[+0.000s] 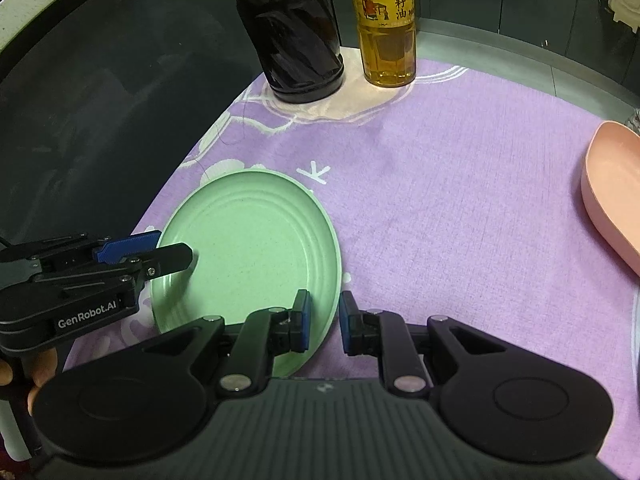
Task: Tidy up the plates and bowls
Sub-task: 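Carry the green plate with both tools and lower it onto the bowl stack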
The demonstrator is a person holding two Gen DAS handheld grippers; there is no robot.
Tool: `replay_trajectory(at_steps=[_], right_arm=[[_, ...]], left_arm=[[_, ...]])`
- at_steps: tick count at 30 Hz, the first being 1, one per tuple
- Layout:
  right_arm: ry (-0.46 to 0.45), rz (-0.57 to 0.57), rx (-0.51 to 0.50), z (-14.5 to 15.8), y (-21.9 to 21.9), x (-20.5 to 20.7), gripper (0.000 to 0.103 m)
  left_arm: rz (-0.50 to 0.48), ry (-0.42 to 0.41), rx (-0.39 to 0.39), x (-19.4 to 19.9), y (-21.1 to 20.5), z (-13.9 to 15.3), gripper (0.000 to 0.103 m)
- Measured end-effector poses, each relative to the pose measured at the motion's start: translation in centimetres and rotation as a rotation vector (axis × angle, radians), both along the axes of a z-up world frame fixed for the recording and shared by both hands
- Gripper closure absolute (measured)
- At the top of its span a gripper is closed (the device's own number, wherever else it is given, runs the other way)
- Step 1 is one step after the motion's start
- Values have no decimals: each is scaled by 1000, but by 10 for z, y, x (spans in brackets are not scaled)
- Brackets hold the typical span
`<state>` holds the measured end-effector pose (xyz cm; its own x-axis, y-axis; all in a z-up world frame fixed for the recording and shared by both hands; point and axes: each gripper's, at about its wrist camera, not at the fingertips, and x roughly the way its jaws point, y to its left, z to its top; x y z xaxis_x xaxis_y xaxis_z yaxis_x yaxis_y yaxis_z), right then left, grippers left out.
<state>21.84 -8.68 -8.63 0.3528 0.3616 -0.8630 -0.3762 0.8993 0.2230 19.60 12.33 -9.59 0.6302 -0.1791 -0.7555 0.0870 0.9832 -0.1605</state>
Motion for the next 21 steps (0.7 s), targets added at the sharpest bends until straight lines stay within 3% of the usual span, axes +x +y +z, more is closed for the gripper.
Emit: replay_trajectory(at_steps=[9,21], right_arm=[[3,-9,5,-3,-3,2,86],[-20,-36,18,11,-25,-4,86]], left_arm=[[-2,2,0,0,1,-2,67],[29,-57,-12,-11,6,23,65]])
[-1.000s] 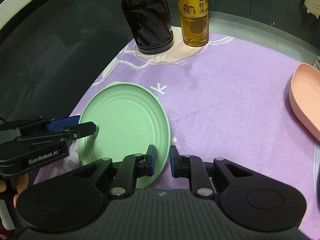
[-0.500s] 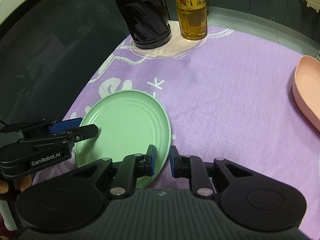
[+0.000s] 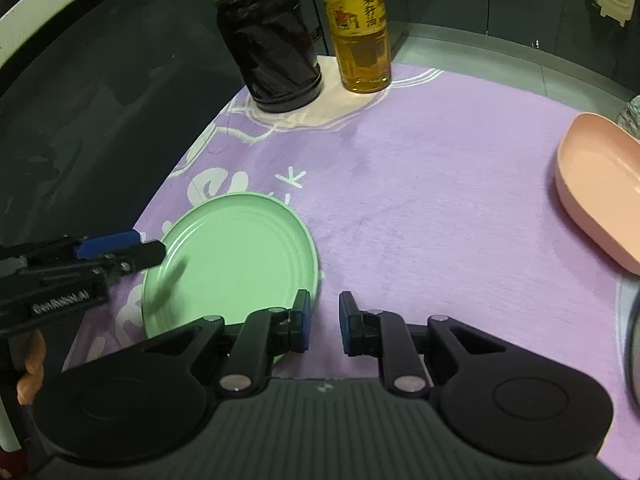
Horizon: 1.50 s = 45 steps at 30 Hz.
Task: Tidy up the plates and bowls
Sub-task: 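Carry the green plate with both tools and lower it onto the bowl stack, then open both tools and move them toward the pink square dish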
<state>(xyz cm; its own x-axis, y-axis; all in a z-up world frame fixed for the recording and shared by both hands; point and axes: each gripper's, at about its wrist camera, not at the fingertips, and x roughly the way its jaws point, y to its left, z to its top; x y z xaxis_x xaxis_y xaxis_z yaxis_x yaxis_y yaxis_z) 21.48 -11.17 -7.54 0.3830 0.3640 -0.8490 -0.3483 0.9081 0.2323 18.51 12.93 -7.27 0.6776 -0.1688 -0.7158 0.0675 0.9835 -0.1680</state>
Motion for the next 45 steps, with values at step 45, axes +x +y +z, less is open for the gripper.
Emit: replay_trajectory(at_steps=[45], right_arm=[[-108,-578,172,6,-251,48,74]], left_arm=[[-232,10,28,85,-240,11,61]])
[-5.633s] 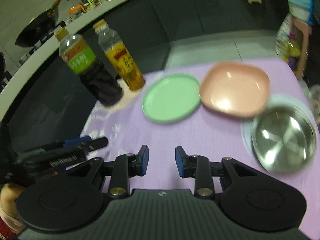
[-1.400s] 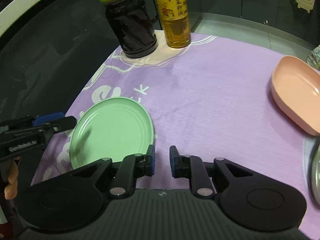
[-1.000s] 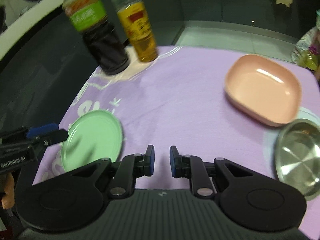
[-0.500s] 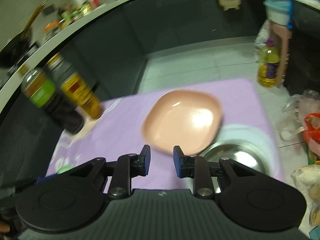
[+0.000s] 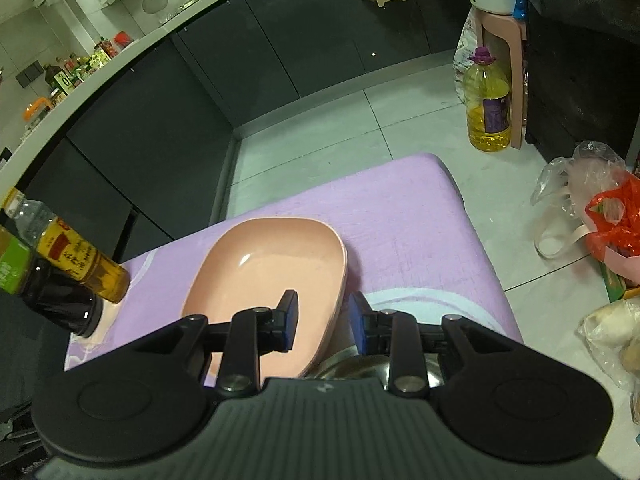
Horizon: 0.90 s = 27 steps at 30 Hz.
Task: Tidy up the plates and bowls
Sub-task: 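Open both tools and move them toward the pink square dish, then close both tools on the rim of the pink square dish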
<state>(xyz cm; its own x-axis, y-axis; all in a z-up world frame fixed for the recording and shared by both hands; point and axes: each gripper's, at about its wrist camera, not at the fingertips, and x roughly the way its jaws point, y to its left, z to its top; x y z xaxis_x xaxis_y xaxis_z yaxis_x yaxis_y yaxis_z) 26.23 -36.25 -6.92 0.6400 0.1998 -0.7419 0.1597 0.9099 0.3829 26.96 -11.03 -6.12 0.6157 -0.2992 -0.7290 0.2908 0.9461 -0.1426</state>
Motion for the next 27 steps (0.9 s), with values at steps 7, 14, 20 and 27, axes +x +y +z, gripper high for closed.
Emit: replay_trajectory(at_steps=[7,14,20,27], right_arm=[[1,0,19,-9,-6,11,74],[7,-13,6,-16,-7,17,73],[26,-8,-18,-21,-6,21,74],[44,33,-43,-23,4,20,91]], left_arm=[[14,-13,-48,21,-16,-8,61],[30,-7,-48,39,-31,-19,60],[34,20,-19,45,-36,-30,60],[-42,21,-35,41,-37,-32,82]])
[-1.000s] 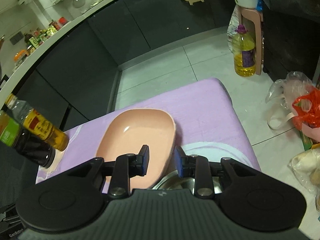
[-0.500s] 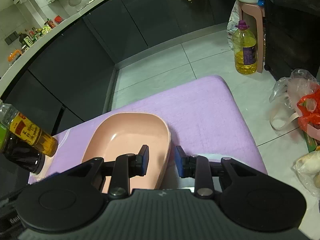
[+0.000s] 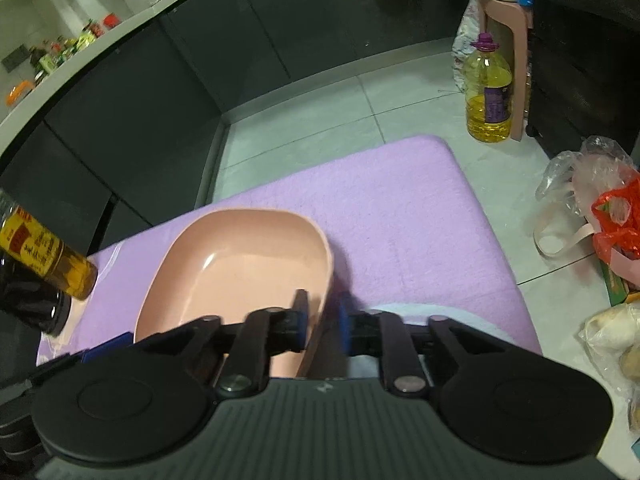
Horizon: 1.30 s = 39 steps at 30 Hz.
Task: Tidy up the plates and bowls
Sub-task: 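Close both tools on the rim of the pink square dish, then carry the pink dish with both tools and lower it onto the green plate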
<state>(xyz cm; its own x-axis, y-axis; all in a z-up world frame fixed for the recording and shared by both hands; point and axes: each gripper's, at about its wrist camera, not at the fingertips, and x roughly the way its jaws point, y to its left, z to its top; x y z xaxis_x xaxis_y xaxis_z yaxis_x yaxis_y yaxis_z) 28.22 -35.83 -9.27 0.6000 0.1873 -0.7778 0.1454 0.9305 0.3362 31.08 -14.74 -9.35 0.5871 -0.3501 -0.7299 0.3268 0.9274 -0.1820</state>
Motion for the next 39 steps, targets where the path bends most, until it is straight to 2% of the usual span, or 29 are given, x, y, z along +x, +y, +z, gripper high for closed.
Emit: replay_trajectory(at_steps=[5,12,23,35,39], right_arm=[[-56,9,-44,13,9,-15,90],[-147,53,-34,46,32,-39,90],[-228,178,-38,84,82,-77,88],[-257,314,-21,103,148,-111,87],[-240,364,-22,102,173,-111,87]], left_arm=[[-44,-82,53,-22,2,14,83],[-3,-128,23,-49,39,47,83],[42,-228,10,-111,105,88,83],[115,-283,-16,-162,186,100,83],[158,-244,-39,-174,215,93,83]])
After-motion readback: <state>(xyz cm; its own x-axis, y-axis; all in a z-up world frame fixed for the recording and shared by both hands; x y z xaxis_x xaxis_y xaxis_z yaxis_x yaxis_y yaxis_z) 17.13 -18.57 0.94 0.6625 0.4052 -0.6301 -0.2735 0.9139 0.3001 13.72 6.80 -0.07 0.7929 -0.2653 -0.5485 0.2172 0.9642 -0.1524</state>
